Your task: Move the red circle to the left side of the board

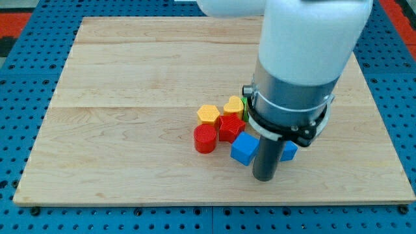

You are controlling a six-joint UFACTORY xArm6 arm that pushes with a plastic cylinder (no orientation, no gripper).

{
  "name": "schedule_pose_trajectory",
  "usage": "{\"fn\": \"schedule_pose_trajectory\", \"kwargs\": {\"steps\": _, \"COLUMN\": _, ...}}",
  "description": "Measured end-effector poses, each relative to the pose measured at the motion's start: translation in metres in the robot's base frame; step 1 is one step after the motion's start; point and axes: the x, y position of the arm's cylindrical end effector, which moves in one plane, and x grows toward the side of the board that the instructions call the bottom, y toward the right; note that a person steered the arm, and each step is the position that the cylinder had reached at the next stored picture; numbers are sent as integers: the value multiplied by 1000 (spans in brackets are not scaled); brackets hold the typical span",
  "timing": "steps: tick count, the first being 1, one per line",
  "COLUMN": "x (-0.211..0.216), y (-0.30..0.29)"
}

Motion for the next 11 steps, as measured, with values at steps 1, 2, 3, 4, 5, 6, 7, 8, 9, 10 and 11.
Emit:
{"fn": "schedule_pose_trajectory", "kwargs": {"steps": 1, "x": -23, "y": -10}}
{"fn": "schedule_pose_trajectory", "kwargs": {"steps": 2, "x": -45, "y": 3}}
{"fn": "schedule_pose_trajectory", "kwargs": {"steps": 3, "x": -59, "y": -38}}
{"fn": "schedule_pose_trajectory", "kwargs": {"steps": 4, "x": -58, "y": -96}}
{"fn": "schedule_pose_trajectory", "kwargs": {"steps": 5, "x": -58, "y": -125}}
{"fn": "schedule_pose_trajectory", "kwargs": {"steps": 6, "x": -58, "y": -146}}
{"fn": "schedule_pose_trajectory", "kwargs": {"steps": 7, "x": -57, "y": -137}}
{"fn": "schedule_pose_trajectory", "kwargs": {"steps": 8, "x": -39, "y": -136}}
{"fn": "schedule_pose_trajectory", "kwargs": {"steps": 9, "x": -39, "y": -151}}
{"fn": "schedule_pose_trajectory", "kwargs": {"steps": 10, "x": -39, "y": -202}}
{"fn": "schedule_pose_trajectory", "kwargs": {"steps": 11, "x": -38, "y": -195}}
